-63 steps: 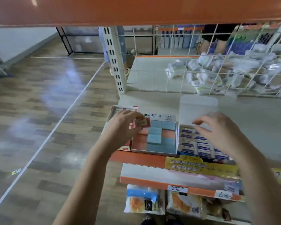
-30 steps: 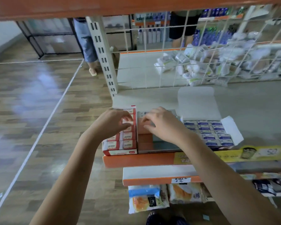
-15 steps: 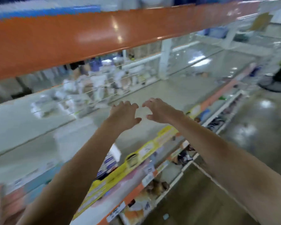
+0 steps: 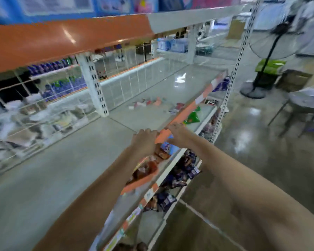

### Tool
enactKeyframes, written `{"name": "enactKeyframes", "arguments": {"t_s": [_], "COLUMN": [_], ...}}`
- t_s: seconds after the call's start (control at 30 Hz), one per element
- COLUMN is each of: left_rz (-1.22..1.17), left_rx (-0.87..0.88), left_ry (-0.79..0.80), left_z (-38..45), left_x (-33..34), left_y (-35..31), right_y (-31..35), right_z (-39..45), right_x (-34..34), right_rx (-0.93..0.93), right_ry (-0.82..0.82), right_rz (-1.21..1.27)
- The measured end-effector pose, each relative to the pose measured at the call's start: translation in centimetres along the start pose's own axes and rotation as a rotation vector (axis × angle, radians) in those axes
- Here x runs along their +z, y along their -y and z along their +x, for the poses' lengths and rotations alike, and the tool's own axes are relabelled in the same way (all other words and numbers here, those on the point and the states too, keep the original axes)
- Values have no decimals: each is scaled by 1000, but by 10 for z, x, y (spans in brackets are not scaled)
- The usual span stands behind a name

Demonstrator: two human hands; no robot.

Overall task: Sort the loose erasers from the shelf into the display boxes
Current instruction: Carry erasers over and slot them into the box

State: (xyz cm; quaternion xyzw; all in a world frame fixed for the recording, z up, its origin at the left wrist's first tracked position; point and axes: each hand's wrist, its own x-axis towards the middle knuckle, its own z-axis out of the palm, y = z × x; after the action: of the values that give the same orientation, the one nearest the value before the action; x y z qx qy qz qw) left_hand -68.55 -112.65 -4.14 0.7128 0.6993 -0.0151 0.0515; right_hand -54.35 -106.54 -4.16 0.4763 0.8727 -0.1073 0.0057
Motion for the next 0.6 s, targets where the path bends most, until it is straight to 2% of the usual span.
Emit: {"name": "enactKeyframes", "arguments": {"t_s": [0.2, 0.4, 0.6], "left_rz": [-33, -83, -166], "left_rx": [-109, -214, -389], "left_ry": [-43, -142, -195], "left_z": [118, 226, 279], "left_x": [-1, 5, 17], "left_y": [34, 70, 84], "right_y": [-62, -87, -103], "right_z": [94, 190, 264], "right_x": [-11, -25, -22], "right_rx": [-46, -115, -329], "right_ry": [-27, -59, -27], "right_rz": [-1, -23, -101]}}
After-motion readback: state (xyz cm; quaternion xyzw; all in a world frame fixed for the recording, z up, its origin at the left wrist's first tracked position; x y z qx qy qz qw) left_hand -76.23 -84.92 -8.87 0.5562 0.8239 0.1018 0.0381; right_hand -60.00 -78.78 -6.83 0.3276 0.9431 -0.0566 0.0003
